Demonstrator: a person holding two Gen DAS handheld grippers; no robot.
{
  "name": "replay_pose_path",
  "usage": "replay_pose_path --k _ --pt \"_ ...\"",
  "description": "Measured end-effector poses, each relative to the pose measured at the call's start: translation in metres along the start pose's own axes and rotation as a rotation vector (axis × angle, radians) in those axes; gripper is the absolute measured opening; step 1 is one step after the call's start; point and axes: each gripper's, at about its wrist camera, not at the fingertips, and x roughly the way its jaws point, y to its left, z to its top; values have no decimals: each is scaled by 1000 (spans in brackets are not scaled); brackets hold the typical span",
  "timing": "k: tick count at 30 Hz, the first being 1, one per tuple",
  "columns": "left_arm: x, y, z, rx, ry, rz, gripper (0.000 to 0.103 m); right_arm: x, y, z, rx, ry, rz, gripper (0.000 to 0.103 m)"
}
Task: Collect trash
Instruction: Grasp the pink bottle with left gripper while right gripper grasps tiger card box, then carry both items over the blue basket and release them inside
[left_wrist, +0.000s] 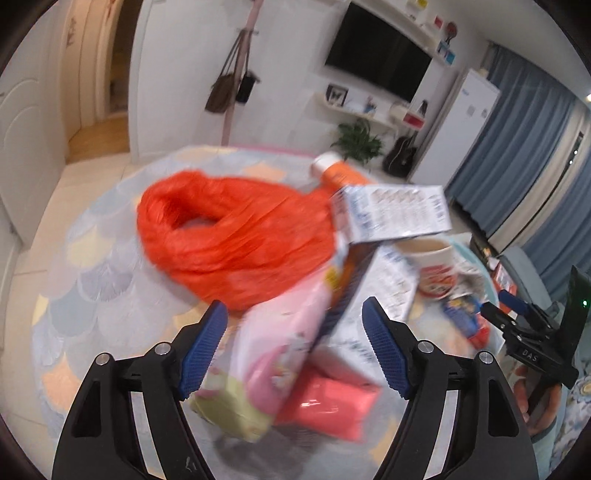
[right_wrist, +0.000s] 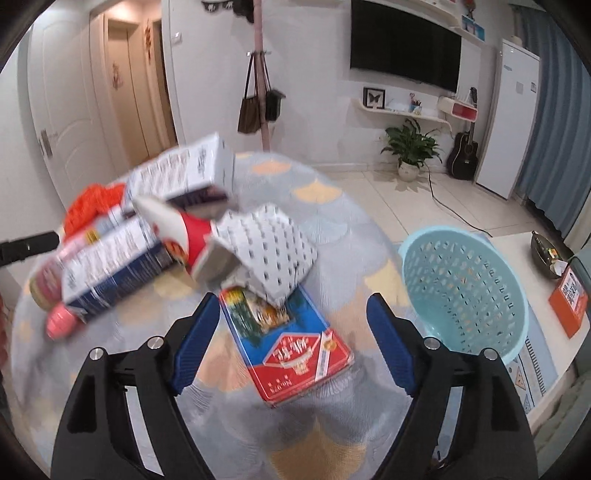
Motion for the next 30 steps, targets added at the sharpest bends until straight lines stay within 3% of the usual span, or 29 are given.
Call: replay_pose_path --k 7,13,16,18,23,30 --pt "19 17 0 -20 83 2 74 20 -2 -11 -29 68 15 85" --pt "26 8 -9 38 123 42 72 23 1 -17 -44 94 24 85" --pt "27 5 -9 37 121 40 70 23 2 -20 -40 98 37 76" --pt "25 4 -11 34 115 41 60 19 7 -24 -52 97 27 66" --pt "16 3 -17 11 94 4 48 6 22 -33 -61 93 96 62" --pt "-6 0 -32 -32 58 -45 47 -22 52 -34 -96 63 197 61"
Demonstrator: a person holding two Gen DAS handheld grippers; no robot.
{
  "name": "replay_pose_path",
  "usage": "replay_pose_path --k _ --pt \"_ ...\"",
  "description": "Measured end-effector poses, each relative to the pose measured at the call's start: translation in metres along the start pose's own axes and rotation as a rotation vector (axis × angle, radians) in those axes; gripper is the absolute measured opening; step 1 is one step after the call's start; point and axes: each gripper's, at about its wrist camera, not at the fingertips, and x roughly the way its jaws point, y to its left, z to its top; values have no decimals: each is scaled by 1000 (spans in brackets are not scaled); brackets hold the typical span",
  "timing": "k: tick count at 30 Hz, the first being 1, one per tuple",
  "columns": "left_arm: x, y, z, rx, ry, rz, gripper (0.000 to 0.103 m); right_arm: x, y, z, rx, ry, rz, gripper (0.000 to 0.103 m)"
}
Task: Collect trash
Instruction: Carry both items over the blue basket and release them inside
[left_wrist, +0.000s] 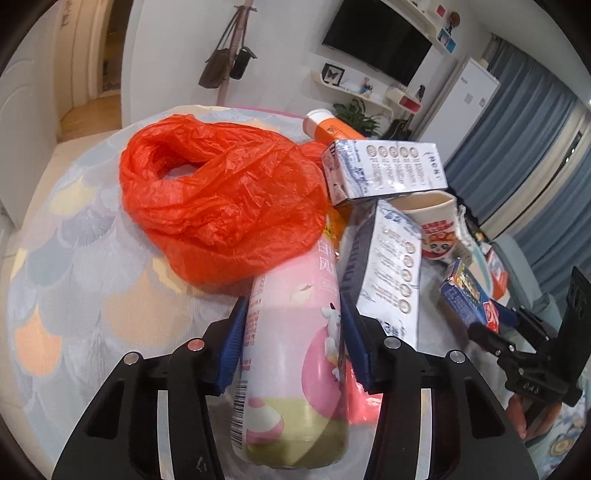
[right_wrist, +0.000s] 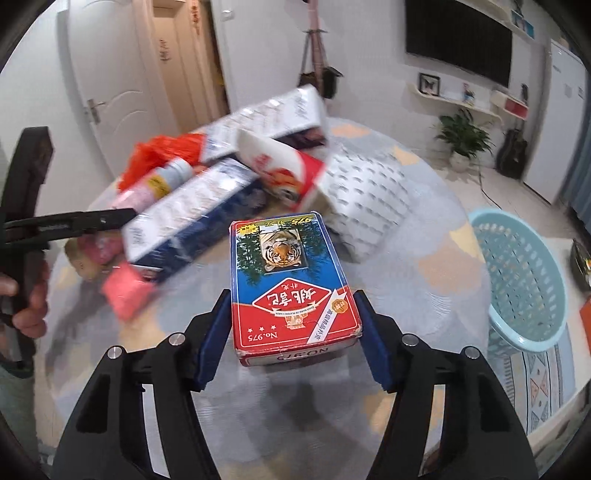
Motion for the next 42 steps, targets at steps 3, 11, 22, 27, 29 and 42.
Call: replay_pose_path --k 3,11,22,27,29,42 --pt "-12 -1 -2 -13 -29 -27 47 -13 12 6 -15 -29 36 60" --pt "-41 -20 2 -3 -103 -97 47 -46 19 19 -10 -124 47 60" --pt "-57 -78 21 87 -187 -234 47 -85 -34 34 85 -240 -79 60" --pt "-45 -118 35 143 -193 -291 47 -94 -74 36 161 -263 -166 60" --pt "-35 -135 42 166 -186 -309 47 -96 -94 35 203 -270 -196 60" --pt "52 -252 79 271 -78 -403 47 -73 -222 25 479 -201 -355 60"
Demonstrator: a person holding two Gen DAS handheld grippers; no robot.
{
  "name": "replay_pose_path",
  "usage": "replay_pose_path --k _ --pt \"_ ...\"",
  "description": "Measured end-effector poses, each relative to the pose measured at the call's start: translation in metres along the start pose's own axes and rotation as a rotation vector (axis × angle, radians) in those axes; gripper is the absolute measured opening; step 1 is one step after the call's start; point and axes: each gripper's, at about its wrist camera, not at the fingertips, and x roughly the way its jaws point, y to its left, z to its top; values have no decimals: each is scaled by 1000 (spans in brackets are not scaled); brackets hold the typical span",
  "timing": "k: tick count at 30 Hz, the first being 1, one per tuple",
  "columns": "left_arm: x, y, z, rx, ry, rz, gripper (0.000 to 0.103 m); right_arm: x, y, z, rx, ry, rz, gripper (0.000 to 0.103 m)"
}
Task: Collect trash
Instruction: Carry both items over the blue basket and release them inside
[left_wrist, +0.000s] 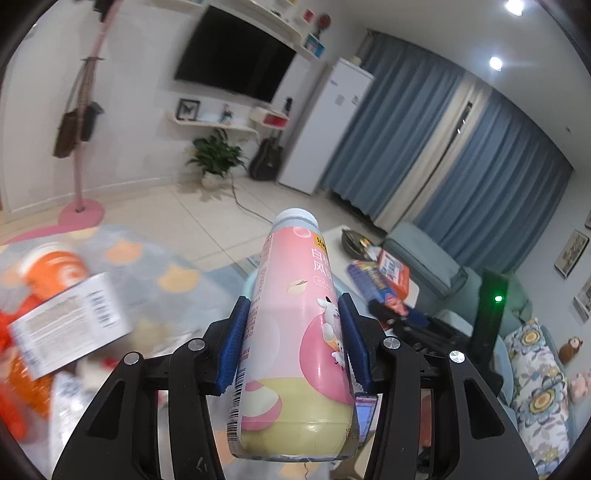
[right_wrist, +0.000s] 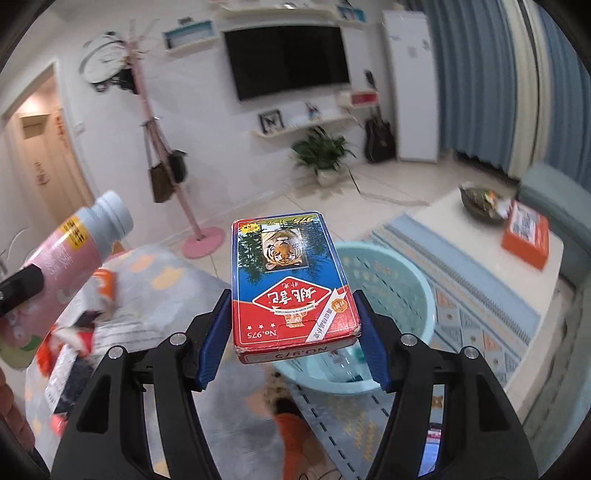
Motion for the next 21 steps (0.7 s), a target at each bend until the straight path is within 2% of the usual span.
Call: replay_pose_path --k 5,10,15,21 --pt "64 -15 2 13 73 5 47 40 -25 -8 64 88 -41 60" --pt "118 -12 -4 -10 158 14 47 75 -49 -23 135 177 -66 60" --pt "153 -7 -13 -24 225 24 47 96 -66 -39 168 240 -93 60" --pt "177 -2 -21 -30 277 40 47 105 -73 -47 191 271 -103 62"
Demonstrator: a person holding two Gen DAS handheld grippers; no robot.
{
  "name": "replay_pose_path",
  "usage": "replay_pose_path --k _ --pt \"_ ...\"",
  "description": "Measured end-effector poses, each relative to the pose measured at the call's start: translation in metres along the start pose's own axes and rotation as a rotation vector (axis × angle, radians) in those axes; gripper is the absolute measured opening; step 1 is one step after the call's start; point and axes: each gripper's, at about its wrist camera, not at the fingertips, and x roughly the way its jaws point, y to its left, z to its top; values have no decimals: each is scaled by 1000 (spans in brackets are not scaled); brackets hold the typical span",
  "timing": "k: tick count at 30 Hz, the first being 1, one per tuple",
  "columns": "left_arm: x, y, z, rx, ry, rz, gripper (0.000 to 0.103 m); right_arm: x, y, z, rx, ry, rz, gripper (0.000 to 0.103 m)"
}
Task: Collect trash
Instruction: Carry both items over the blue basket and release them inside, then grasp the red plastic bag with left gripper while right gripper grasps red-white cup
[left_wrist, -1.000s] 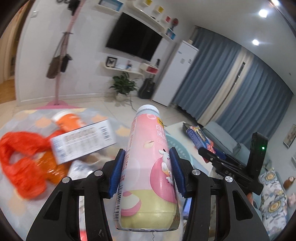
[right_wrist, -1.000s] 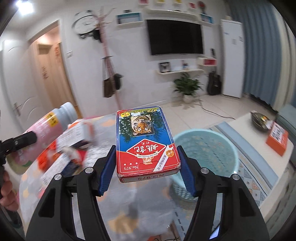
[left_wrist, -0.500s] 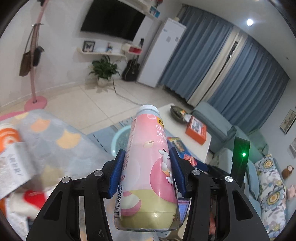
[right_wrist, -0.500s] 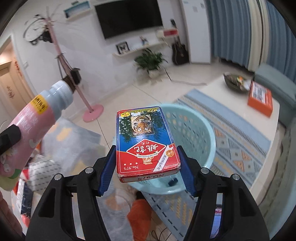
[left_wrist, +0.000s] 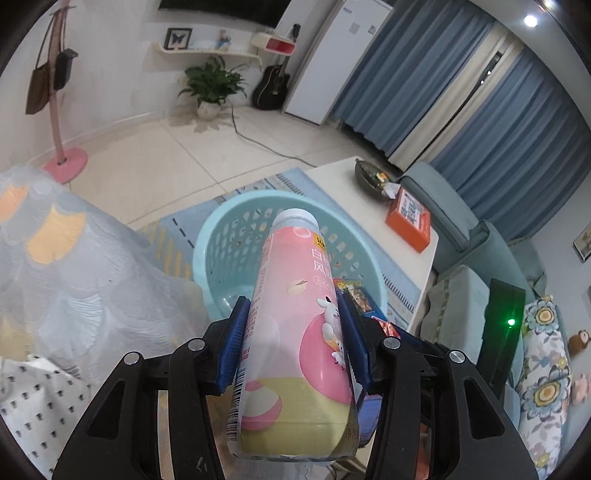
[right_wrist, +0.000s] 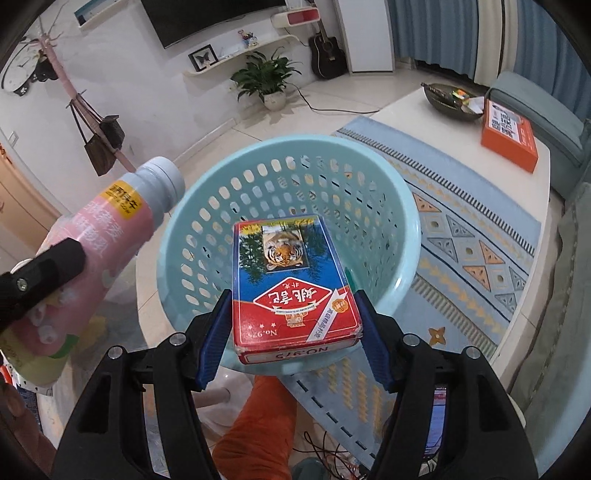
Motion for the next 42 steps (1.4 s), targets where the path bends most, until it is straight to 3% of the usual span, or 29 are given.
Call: replay_pose_path --k 13,27,34,42 --pt "-33 -2 -7 -8 -68 -28 51 -17 4 -1 2 -25 26 62" --pt "-139 4 -42 0 -241 -11 51 -85 73 -16 -159 -149 110 61" --pt "-208 24 -67 -28 -364 64 61 -120 125 -37 -283 -208 189 61" --pt "-287 80 -96 -135 -482 242 71 -143 189 -61 -445 -239 279 61"
